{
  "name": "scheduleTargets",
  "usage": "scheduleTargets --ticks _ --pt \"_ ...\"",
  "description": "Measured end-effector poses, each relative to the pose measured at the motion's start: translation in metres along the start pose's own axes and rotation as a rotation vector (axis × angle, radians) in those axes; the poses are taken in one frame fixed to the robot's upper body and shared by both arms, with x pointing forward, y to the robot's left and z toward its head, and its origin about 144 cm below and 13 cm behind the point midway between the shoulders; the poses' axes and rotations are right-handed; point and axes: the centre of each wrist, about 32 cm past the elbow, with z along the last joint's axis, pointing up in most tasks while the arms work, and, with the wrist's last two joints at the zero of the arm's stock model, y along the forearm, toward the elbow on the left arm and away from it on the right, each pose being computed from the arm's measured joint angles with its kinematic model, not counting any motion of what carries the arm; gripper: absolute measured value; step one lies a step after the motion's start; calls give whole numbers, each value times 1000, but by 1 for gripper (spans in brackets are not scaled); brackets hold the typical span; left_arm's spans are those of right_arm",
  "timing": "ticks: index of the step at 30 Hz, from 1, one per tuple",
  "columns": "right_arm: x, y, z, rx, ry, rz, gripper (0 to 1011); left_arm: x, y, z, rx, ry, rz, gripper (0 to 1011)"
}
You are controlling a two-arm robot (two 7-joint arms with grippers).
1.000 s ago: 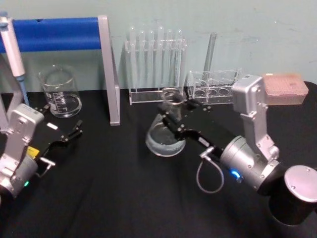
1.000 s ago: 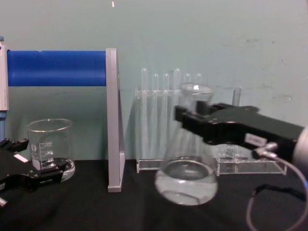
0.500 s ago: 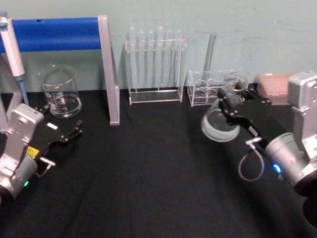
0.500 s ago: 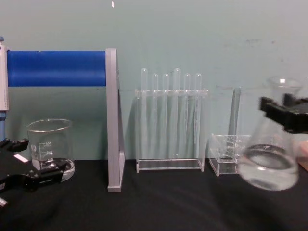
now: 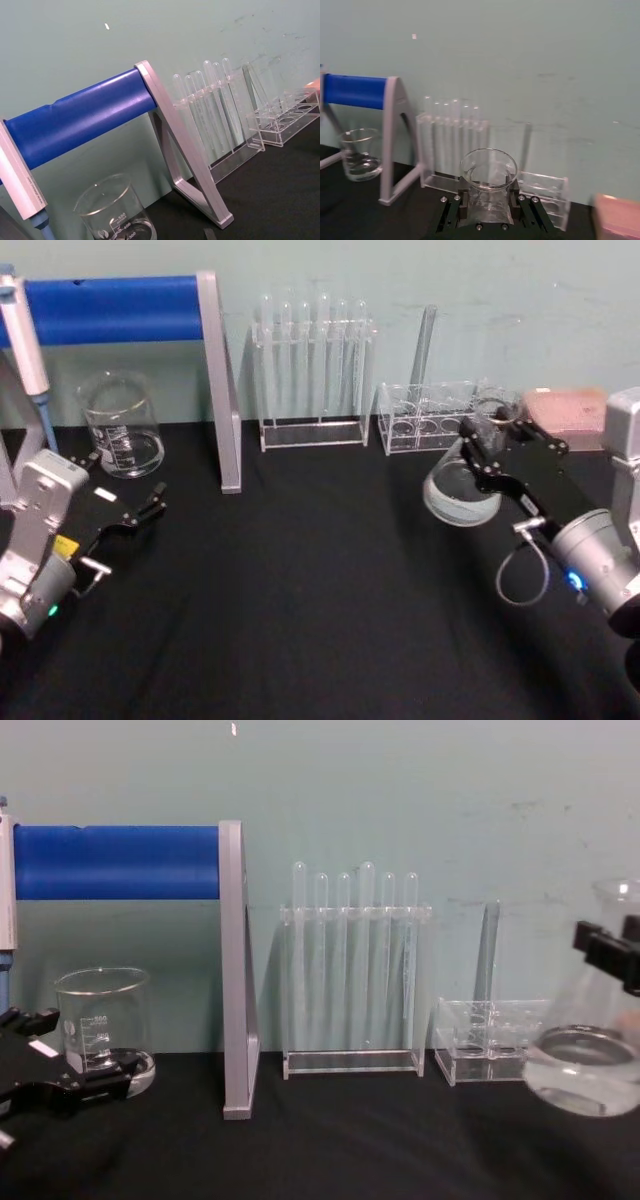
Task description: Grasp the erlenmeyer flask with one hand, shake it three times, then place it back.
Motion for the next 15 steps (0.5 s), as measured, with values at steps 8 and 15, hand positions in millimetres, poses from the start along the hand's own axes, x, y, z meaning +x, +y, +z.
scheduleTargets --ticks 8,15 --pt "-16 14 0 12 4 141 453 0 0 0 0 0 0 1001" --pt "-36 27 0 17 8 296 453 0 0 0 0 0 0 1001"
